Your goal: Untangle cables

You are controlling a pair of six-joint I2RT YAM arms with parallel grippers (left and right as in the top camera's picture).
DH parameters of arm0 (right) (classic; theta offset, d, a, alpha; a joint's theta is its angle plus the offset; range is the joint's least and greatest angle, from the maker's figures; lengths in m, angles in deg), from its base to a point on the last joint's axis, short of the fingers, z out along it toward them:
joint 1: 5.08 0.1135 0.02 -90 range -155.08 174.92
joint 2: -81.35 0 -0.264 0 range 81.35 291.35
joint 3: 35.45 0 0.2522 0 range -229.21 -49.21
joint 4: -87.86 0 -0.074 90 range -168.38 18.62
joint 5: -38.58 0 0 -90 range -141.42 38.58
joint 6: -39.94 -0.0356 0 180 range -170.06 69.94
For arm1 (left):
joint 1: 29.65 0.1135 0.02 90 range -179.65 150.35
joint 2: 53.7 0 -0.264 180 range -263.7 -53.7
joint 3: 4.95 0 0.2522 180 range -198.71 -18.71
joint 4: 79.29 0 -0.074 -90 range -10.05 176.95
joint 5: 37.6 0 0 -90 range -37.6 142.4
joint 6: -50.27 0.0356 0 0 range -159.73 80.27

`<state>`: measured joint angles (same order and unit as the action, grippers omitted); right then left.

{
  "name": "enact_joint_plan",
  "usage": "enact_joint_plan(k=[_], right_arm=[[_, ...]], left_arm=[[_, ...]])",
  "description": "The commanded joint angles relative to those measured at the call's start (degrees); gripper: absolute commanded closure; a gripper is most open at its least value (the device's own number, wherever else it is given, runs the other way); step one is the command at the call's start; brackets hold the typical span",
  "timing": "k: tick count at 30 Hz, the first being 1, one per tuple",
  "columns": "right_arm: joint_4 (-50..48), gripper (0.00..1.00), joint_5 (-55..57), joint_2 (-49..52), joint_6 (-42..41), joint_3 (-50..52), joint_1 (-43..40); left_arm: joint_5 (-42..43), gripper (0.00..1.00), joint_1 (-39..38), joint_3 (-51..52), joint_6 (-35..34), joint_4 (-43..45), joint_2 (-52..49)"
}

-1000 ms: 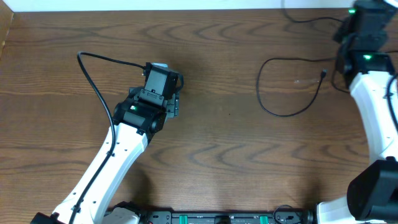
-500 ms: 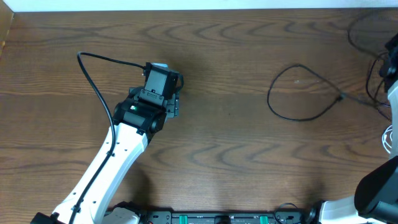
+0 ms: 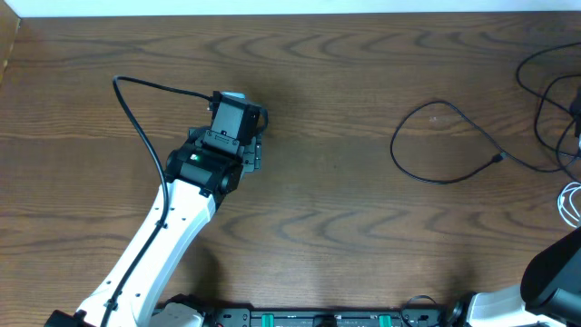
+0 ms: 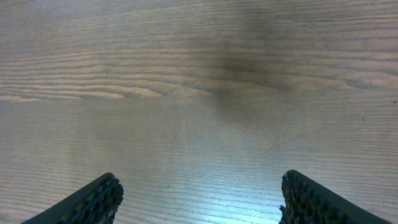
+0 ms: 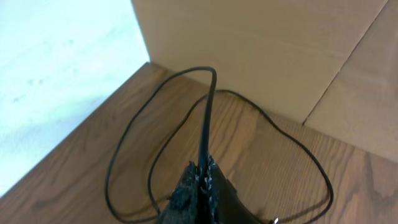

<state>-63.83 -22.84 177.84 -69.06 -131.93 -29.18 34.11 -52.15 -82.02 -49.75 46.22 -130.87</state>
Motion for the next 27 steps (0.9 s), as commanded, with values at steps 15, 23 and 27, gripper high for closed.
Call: enact_joint_plan(k=[15, 23, 27], right_arm=[[0.15, 0.54, 0.68, 0.20, 2.75, -0.96, -12.13], [5.62, 0.01, -12.48, 0.17, 2.82, -0.96, -12.33], [8.70, 0.01, -28.00, 0.04, 5.40, -0.96, -10.14]], left_arm=[[-0.17, 0.17, 0.26, 0.33, 0.79, -0.20, -0.33], [-0.17, 0.17, 0.26, 0.33, 0.81, -0.20, -0.33], [-0.17, 0.17, 0.26, 0.33, 0.81, -0.20, -0.33]])
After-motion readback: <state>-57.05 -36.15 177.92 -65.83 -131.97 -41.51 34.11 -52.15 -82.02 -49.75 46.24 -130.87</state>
